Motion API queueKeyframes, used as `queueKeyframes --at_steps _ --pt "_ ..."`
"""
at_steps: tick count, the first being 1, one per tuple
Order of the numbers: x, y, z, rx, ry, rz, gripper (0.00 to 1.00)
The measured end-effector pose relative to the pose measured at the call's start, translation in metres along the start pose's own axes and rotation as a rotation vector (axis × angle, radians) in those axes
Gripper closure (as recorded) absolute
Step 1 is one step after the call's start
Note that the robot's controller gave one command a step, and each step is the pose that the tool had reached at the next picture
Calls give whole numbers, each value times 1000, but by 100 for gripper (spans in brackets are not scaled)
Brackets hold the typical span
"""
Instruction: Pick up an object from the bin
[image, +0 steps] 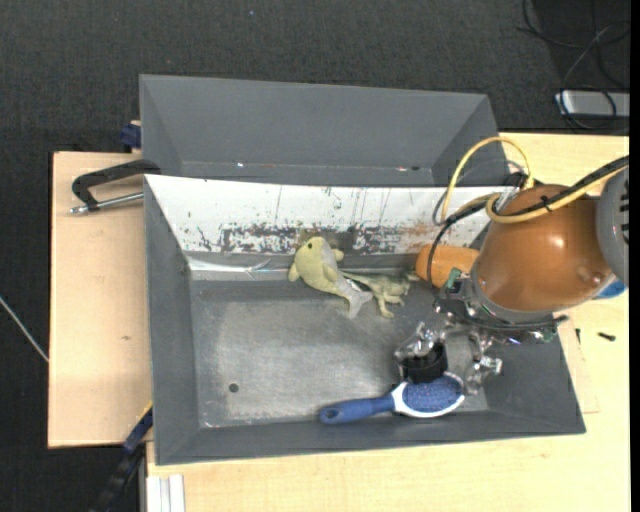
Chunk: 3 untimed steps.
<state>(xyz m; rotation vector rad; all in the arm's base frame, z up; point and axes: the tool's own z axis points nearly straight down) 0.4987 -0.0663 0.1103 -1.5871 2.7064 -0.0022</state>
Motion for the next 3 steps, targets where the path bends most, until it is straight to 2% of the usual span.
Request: queueKeyframes --at_steps 1,2,3 --pt "25 -47 34 8 -6 -194 0" --pt "1 -8 32 35 -14 -190 0" --pt "-1 -10 30 43 -24 -184 100"
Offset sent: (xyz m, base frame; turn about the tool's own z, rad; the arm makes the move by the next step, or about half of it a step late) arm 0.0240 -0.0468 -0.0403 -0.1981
